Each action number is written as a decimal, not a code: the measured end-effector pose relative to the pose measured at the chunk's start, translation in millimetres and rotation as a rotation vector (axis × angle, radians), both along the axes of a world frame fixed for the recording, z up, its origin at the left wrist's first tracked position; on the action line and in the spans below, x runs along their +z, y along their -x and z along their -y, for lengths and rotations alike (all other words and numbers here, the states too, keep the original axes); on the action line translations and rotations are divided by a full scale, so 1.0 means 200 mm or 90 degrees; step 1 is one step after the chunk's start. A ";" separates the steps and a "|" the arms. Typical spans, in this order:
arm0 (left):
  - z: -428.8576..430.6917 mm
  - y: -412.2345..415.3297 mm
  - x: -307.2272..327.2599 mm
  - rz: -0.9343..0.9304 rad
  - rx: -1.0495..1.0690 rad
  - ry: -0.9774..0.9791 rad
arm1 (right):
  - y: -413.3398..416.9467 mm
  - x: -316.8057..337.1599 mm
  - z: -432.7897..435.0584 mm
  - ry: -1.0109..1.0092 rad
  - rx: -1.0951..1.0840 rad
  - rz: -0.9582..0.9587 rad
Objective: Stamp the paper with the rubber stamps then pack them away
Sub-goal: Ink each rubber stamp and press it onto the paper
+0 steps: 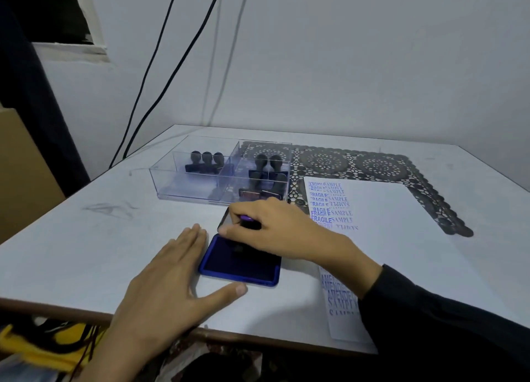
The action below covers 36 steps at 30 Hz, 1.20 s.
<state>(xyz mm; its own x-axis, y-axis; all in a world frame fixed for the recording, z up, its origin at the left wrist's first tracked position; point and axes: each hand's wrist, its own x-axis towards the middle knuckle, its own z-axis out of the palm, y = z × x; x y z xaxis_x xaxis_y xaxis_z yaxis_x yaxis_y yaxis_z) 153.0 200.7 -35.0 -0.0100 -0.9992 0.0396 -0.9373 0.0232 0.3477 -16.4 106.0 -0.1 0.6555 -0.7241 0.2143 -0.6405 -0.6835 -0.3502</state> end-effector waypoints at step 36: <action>0.01 0.58 -0.06 -0.145 -0.270 0.178 | 0.61 0.10 0.18 0.040 -0.258 -0.013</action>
<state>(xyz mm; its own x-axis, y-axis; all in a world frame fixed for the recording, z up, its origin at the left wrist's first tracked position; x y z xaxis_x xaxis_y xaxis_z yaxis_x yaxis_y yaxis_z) 36.1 199.4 -47.4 -0.3691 -0.8608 0.3503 -0.7277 0.5022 0.4673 -138.7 70.3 19.0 0.3245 -0.9107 0.2557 -0.8686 -0.3939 -0.3005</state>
